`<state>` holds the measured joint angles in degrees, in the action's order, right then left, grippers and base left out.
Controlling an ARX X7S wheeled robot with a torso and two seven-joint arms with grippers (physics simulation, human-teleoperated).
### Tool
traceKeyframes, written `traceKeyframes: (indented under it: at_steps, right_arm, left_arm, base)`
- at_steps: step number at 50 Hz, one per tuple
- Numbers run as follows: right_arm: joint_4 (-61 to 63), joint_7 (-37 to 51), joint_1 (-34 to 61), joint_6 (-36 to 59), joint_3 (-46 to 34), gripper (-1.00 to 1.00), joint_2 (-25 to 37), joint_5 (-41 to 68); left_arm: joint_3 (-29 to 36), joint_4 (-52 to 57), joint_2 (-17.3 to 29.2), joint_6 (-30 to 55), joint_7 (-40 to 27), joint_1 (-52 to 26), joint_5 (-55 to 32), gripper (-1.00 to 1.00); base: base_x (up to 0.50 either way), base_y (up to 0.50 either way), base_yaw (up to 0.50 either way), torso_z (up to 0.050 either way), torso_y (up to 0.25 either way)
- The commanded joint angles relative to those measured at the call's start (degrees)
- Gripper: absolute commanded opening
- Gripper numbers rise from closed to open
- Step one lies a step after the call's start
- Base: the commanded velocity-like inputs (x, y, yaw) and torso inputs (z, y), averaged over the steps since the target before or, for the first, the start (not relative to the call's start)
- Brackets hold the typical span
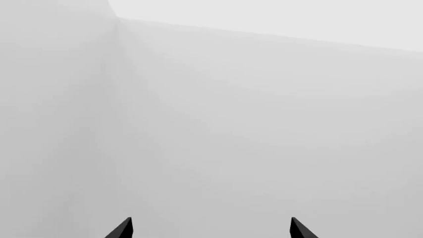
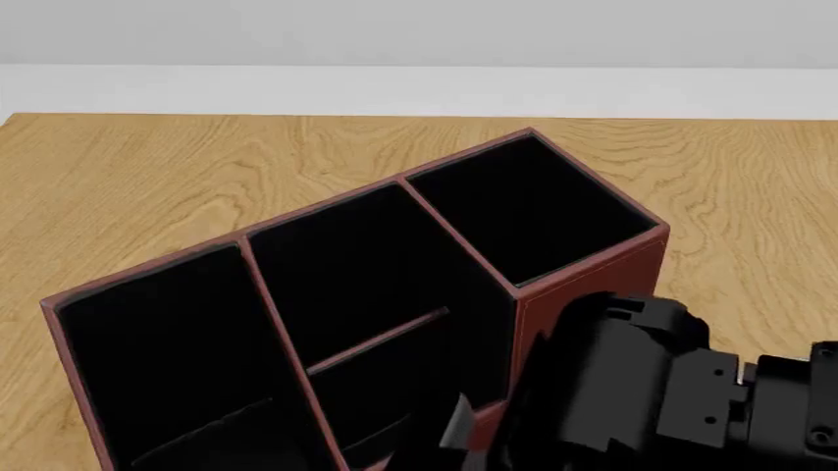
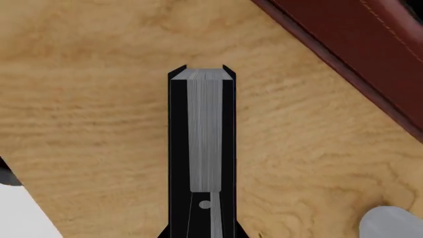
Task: Pick up the book and place it in the front compartment of the caddy.
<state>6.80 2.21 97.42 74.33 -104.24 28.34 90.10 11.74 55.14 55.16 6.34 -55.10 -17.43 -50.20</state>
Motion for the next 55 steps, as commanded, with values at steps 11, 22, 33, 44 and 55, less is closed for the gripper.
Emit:
traceKeyframes:
  at_steps: [11, 22, 33, 44, 55]
  right_arm:
    - [8.5, 7.8, 13.0, 5.1, 4.5, -1.00, 3.2, 11.8]
    - [9.9, 9.7, 20.1, 7.1, 5.7, -1.00, 3.0, 16.3]
    - [9.4, 7.7, 27.8, 9.8, 8.0, -1.00, 1.2, 17.8]
    - [7.6, -5.9, 36.0, 13.6, 12.7, -1.00, -1.7, 9.0]
    - [6.0, -26.2, 37.6, 15.7, 16.9, -1.00, -2.5, -13.0]
  left_arm:
    - [0.1, 0.3, 0.5, -0.6, -0.4, 0.3, 0.0, 1.00]
    - [-0.5, 0.7, 1.2, -1.4, -0.7, 1.1, -0.2, 1.00]
    - [-1.0, 1.0, 1.7, -2.3, -0.9, 1.9, -0.3, 1.00]
    - [0.3, 0.3, 0.9, -2.0, -0.2, 0.6, -0.2, 1.00]
    - [0.9, -0.1, 0.6, -1.9, 0.1, -0.1, 0.0, 1.00]
  base:
    - [0.00, 0.00, 0.00, 0.000, 0.000]
    - [0.00, 0.00, 0.00, 0.000, 0.000]
    - [0.00, 0.00, 0.00, 0.000, 0.001]
    - [0.00, 0.00, 0.00, 0.000, 0.001]
    - [0.00, 0.00, 0.00, 0.000, 0.000]
